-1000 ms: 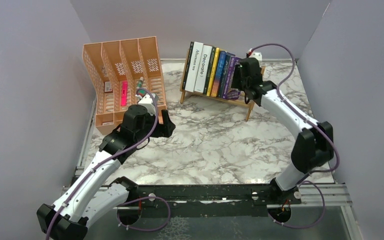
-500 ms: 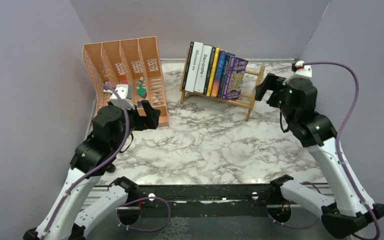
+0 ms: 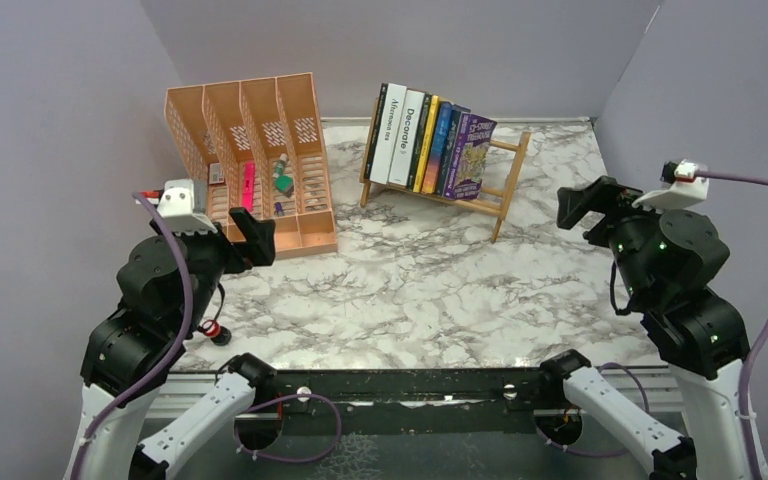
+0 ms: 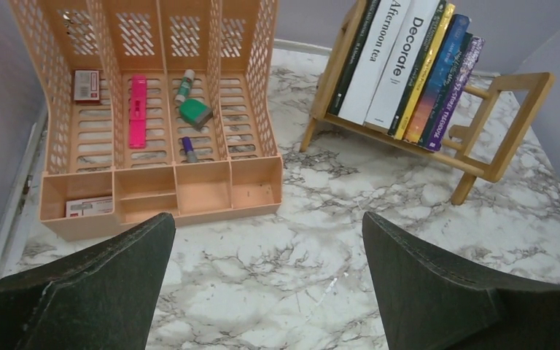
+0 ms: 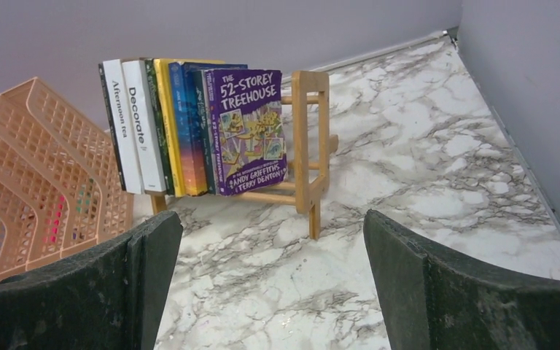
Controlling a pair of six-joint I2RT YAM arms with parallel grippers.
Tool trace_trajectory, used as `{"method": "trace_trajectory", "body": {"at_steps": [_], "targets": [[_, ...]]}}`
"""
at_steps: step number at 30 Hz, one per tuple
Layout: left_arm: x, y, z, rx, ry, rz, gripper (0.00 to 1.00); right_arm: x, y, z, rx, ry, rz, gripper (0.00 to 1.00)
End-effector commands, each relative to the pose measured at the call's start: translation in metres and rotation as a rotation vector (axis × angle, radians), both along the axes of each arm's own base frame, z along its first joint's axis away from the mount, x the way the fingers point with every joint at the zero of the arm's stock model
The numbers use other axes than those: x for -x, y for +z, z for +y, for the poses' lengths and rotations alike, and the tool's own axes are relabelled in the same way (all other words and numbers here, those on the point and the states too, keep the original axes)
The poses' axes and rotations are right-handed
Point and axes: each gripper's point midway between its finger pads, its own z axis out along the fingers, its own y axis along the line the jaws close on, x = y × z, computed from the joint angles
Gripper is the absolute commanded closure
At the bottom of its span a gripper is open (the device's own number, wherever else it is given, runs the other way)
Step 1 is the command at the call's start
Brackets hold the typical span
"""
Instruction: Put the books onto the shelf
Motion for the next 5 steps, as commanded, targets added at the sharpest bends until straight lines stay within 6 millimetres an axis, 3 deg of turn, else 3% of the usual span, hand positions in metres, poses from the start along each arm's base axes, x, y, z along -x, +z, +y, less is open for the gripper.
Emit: {"method": "trace_trajectory", "body": {"at_steps": [1,5], "targets": [[0.0109,0.0032,0.0192,-0.025,0.062,-0.001,0.01,0.0042,-0.0068,-0.0114,0.052,-0.04,0.02,0.0],[0.0088,-0.0068,0.0161,-0.011,0.064,0.027,0.01,0.0004,-0.012,-0.0076,0.064,-0.025,0.032,0.0]]}}
